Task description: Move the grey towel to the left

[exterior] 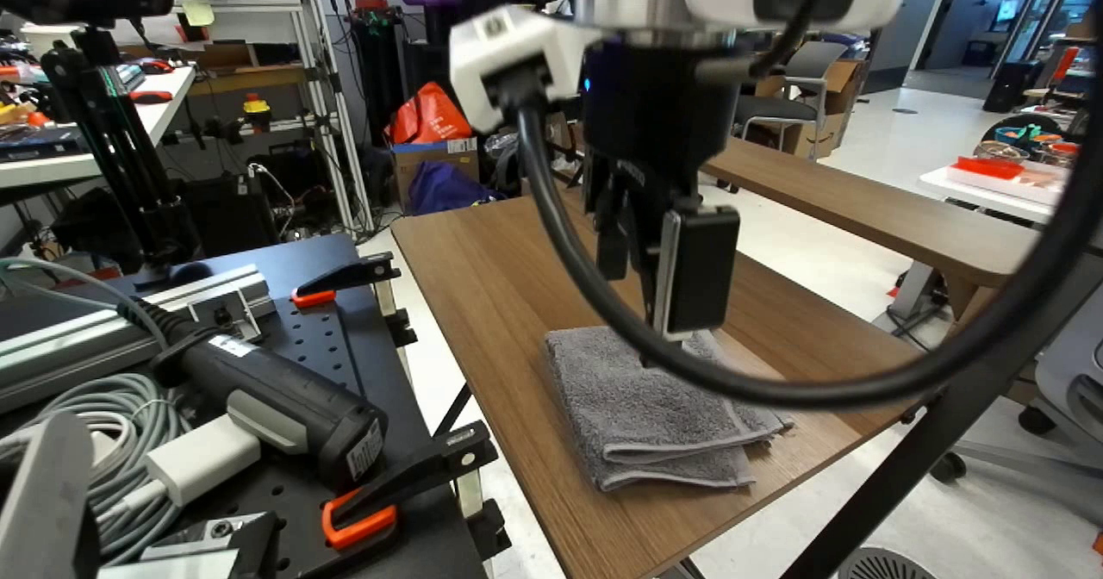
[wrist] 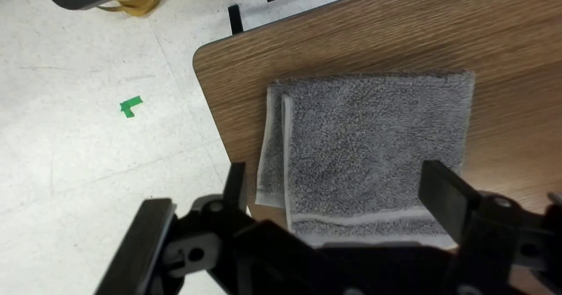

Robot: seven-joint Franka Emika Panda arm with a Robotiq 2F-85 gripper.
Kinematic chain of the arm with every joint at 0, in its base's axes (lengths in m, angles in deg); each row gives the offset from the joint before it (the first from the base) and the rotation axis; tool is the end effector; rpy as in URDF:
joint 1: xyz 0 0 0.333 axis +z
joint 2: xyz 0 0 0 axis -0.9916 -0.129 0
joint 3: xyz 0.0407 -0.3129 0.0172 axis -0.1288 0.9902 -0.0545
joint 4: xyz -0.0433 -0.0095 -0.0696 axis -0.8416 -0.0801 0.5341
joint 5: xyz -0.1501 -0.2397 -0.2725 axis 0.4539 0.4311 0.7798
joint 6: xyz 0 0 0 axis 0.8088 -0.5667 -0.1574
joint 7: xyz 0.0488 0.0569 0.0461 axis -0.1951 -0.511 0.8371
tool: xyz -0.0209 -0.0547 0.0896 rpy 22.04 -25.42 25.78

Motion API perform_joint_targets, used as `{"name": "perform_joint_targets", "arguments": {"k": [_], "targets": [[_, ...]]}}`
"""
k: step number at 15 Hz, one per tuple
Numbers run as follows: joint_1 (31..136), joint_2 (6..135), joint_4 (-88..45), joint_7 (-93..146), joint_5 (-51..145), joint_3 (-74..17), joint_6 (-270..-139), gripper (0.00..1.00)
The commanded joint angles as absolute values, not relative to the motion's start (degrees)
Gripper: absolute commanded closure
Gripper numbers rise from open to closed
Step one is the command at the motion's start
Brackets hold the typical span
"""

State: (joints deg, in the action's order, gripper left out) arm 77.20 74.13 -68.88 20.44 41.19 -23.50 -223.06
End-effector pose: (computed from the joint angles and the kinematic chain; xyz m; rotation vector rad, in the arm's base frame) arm 0.4736 -0.1239 0.2153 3.1003 -0.4183 0.0183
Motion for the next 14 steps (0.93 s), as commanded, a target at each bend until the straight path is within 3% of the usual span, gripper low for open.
{"name": "perform_joint_targets", "arguments": {"k": [1,14], "targets": [[76.5,63.2,-61.3,22.2,39.2,-25.7,-224.1,0.0],[82.8,41.9,-42.4,31.5,41.1,-27.1,-222.5,0.0]]}}
